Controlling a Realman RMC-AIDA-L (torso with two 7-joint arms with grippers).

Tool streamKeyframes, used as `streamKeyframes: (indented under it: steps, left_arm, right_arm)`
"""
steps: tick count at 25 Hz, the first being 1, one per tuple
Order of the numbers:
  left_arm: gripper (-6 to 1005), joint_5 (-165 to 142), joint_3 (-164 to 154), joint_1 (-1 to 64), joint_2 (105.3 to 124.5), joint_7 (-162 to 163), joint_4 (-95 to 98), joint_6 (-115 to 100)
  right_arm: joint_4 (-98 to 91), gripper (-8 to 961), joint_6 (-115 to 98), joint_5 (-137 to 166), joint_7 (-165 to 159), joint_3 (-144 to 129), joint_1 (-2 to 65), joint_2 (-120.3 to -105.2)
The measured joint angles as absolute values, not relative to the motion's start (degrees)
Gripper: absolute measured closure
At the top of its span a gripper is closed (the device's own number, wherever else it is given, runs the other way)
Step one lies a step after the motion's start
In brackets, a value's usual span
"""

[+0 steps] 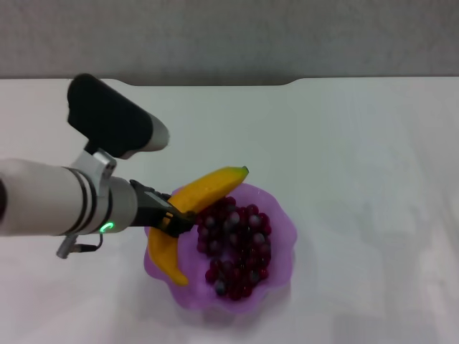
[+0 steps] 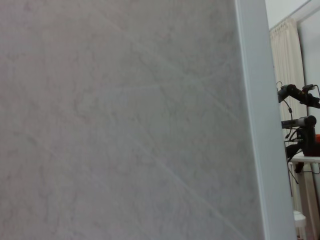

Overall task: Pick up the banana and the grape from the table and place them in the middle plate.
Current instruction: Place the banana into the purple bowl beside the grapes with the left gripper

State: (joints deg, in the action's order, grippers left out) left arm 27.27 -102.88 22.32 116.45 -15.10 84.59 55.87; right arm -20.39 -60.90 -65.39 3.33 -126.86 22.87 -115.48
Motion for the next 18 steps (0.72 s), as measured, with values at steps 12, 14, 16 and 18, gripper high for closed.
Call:
streamKeyframes:
  steps: [12, 14, 16, 18]
  left_arm:
    - [498, 28.4, -102.1, 25.0, 116.45, -14.4, 78.9, 50.6]
    - [498, 28.3, -102.1, 25.4, 116.45, -14.2, 78.2, 50.5]
    - [498, 28.4, -102.4, 25.7, 116.45, -14.2, 77.2, 51.0]
    - [498, 28.5, -102.7, 25.8, 116.45, -14.2, 76.5, 51.4]
  right_arm:
    - [-20.4, 59, -60.8, -65.4, 3.3, -126.9, 22.9, -115.48]
    - [-20.4, 59, -60.8, -65.4, 3.3, -126.9, 22.9, -115.48]
    - [-20.4, 59, -60.8, -65.4, 3.3, -126.9, 22.9, -115.49]
    - [-20.4, 59, -60.8, -65.4, 3.3, -126.9, 22.9, -115.49]
